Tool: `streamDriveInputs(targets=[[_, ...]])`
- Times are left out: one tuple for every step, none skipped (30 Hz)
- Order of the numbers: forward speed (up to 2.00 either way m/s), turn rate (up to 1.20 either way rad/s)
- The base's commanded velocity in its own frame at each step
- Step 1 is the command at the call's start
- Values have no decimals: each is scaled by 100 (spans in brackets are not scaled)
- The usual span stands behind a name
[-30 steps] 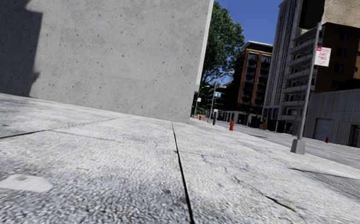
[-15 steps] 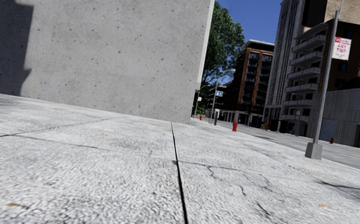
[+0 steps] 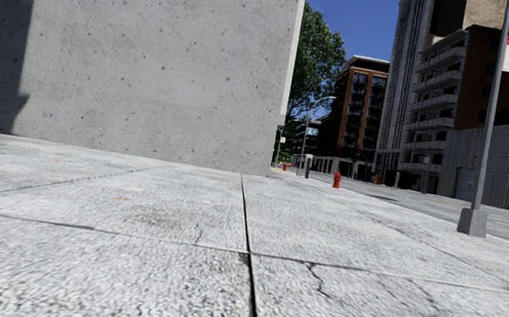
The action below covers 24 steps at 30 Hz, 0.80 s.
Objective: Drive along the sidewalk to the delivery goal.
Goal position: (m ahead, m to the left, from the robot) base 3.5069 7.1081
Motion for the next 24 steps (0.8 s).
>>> streamDriveInputs(targets=[[196,0],[196,0],[196,0],[196,0],[196,0],[196,0],[196,0],[196,2],[196,23],[196,33],[196,40],[196,46],[196,49],[196,49],[196,49],[196,49],[196,44],[196,34],[196,34],[196,31],[196,30],[196,30],[196,30],[196,37]])
